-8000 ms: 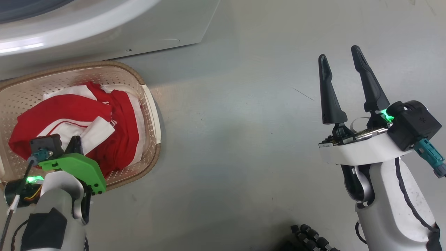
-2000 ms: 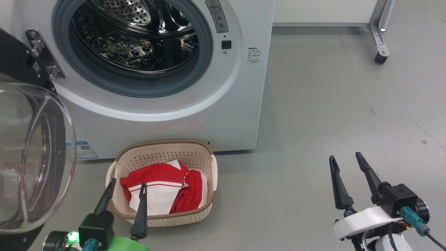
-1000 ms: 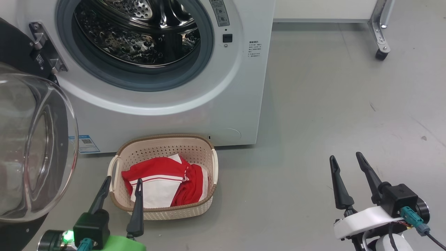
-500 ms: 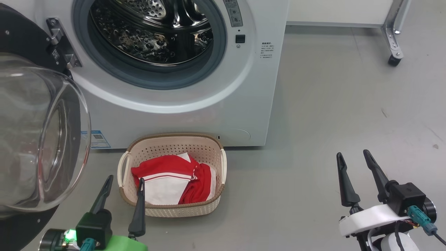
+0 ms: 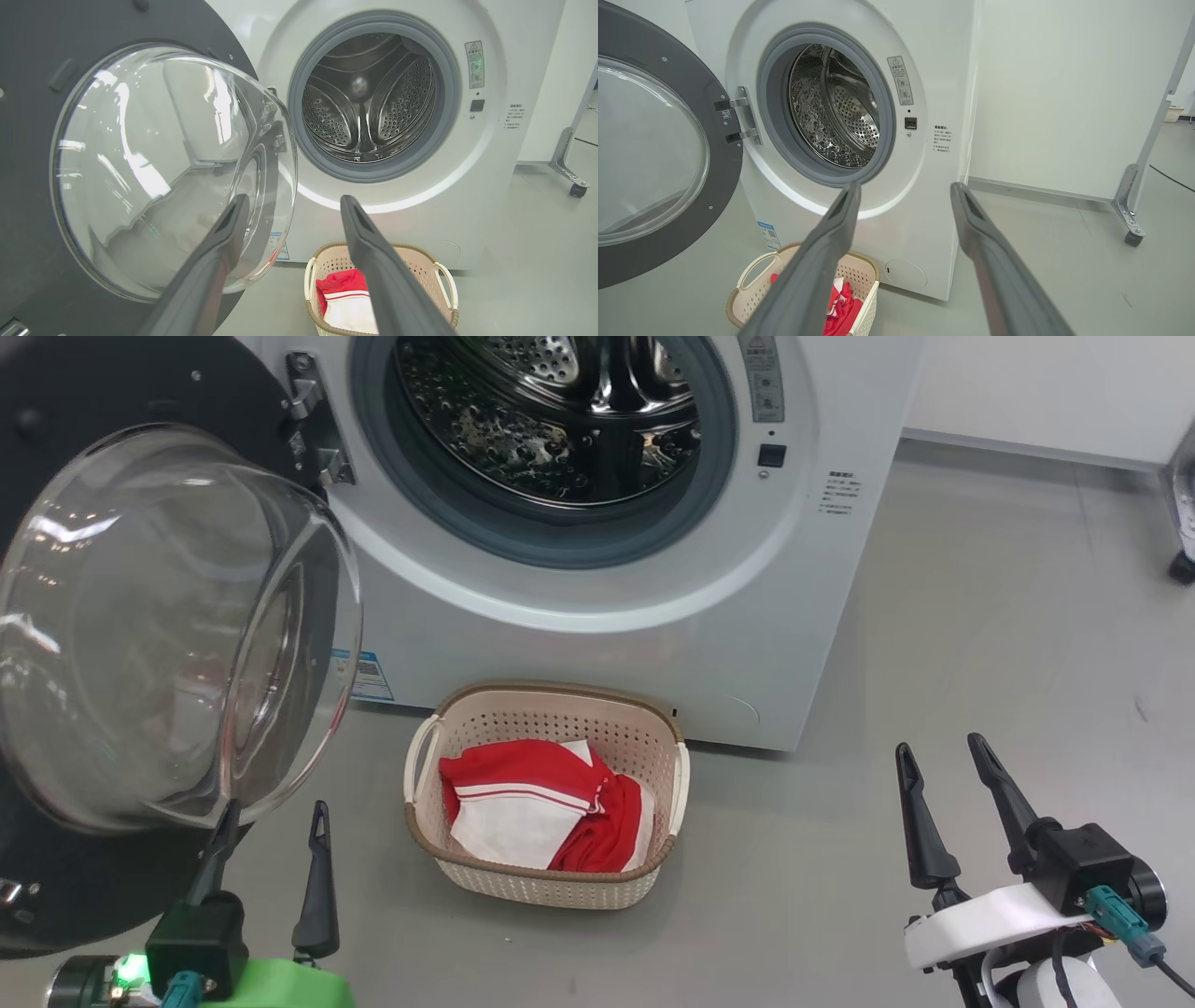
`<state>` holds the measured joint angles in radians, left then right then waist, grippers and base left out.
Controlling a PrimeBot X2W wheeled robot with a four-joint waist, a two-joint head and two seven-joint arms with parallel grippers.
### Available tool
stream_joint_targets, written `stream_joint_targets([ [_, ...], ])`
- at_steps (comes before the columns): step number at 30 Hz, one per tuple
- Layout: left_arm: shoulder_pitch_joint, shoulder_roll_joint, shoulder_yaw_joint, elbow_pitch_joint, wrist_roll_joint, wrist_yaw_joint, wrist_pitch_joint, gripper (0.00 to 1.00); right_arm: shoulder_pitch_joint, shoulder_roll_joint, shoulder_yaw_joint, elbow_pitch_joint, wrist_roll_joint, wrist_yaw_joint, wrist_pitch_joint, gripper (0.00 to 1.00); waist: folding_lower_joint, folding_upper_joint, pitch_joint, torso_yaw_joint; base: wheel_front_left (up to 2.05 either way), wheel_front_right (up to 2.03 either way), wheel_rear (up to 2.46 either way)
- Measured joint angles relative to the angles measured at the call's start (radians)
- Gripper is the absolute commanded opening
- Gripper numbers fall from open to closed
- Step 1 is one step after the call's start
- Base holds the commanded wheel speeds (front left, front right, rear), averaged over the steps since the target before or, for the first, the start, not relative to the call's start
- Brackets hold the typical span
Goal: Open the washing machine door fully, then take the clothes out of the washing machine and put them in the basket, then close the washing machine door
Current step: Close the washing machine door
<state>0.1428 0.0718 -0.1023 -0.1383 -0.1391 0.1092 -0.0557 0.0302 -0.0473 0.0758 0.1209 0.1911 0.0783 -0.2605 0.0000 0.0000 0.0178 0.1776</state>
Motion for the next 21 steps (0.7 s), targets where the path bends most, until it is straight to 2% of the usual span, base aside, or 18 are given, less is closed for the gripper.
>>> stream_joint_targets([
  [8, 0.003, -0.001, 0.037, -0.005, 0.0, 0.002, -0.007, 1.0, 0.015, 0.001, 0.011, 0.001, 0.0, 0.003, 0.0, 1.0, 0.0, 0.0, -0.02, 0.105, 0.0, 0.0, 0.0],
  [21, 0.008, -0.003, 0.042, 0.002, -0.019, 0.002, -0.006, 1.0, 0.042, 0.003, 0.016, 0.0, 0.002, 0.003, 0.0, 1.0, 0.0, 0.0, -0.045, 0.263, 0.0, 0.0, 0.0],
])
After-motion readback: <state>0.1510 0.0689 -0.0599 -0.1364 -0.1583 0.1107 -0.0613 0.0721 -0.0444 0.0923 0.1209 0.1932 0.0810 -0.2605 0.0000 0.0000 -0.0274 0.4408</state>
